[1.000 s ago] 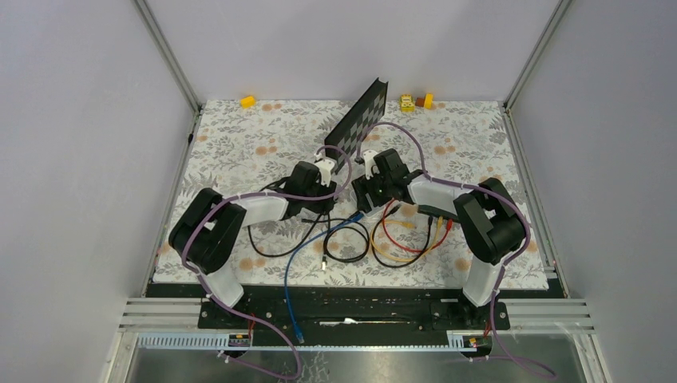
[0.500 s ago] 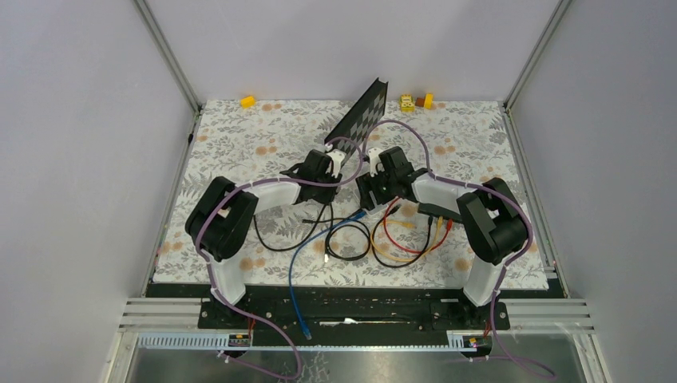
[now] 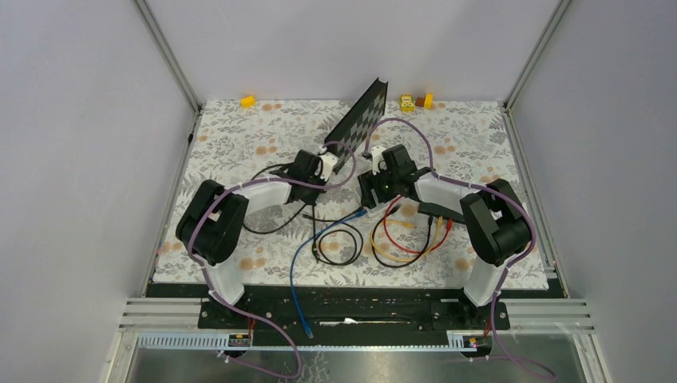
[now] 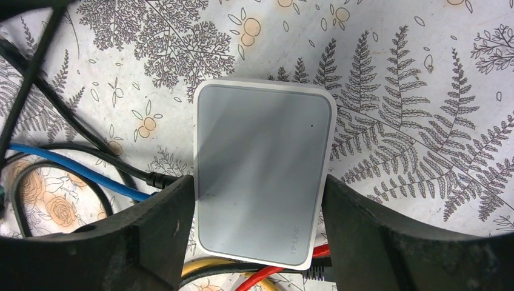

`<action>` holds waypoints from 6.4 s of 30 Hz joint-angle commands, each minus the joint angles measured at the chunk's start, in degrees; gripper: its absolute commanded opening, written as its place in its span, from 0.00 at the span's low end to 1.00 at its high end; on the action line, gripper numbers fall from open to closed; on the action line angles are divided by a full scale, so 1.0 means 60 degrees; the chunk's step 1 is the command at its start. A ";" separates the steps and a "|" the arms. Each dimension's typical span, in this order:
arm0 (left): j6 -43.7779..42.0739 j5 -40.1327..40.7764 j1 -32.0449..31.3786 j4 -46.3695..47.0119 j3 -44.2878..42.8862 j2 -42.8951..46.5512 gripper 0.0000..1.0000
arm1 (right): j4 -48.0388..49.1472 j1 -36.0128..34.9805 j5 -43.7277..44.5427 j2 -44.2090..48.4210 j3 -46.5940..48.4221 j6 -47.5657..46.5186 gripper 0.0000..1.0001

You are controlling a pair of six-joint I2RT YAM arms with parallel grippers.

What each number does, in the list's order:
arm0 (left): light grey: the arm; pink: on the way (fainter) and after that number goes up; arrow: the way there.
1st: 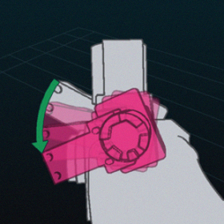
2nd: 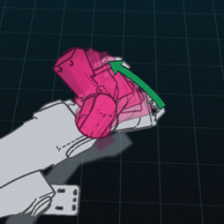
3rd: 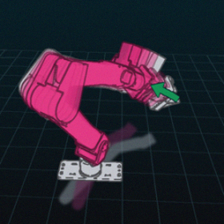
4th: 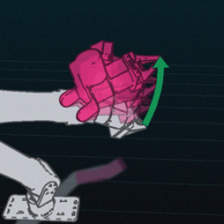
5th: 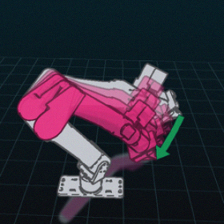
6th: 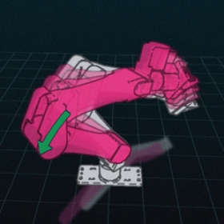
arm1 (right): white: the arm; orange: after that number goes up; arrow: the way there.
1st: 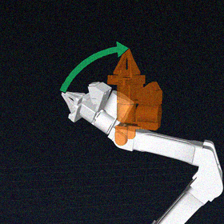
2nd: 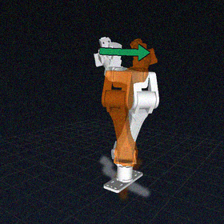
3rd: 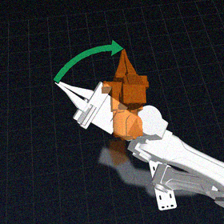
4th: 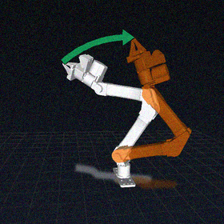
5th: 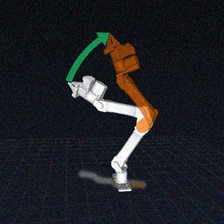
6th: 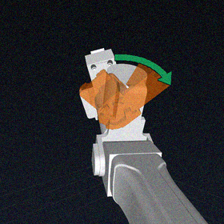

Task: Pull the plug from the switch port
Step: Move the connector to the corner of the board, then pull the connector from the switch port.

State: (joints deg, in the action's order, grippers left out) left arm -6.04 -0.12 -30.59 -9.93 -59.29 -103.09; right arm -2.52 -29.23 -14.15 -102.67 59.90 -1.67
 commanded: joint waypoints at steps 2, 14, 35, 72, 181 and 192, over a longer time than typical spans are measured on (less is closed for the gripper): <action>-0.0675 0.0068 0.1190 -0.0846 0.0527 0.0549 0.08 | 0.0025 0.0098 -0.0161 0.0545 0.0051 0.0057 0.74; -0.0527 -0.1323 0.3467 -0.1142 -0.0956 -0.0025 0.00 | 0.0020 0.0105 -0.0220 0.0484 0.0080 -0.0010 0.74; -0.1060 -0.0125 0.4007 -0.1380 -0.4735 -0.2466 0.05 | -0.0077 0.0095 -0.0537 0.0301 0.0182 -0.0057 0.78; -0.1190 -0.1138 0.4491 -0.1139 -0.1354 -0.0775 0.56 | -0.0192 0.0104 -0.0858 0.0137 0.0271 -0.0077 0.79; 0.8517 -0.7244 0.1221 0.8791 0.2467 -0.1698 0.59 | -0.0544 -0.0532 0.0344 -0.0249 0.0418 -0.0205 0.48; 0.9584 -0.6900 0.1047 1.0219 0.2614 -0.2342 0.49 | -0.0377 -0.0520 0.0219 -0.0289 0.0245 -0.0147 0.48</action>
State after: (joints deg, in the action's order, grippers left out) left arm 49.12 -43.05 -23.46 46.22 -44.14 -115.50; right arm -7.42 -31.94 -11.64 -104.68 61.82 -3.53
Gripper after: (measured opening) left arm 0.508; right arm 0.758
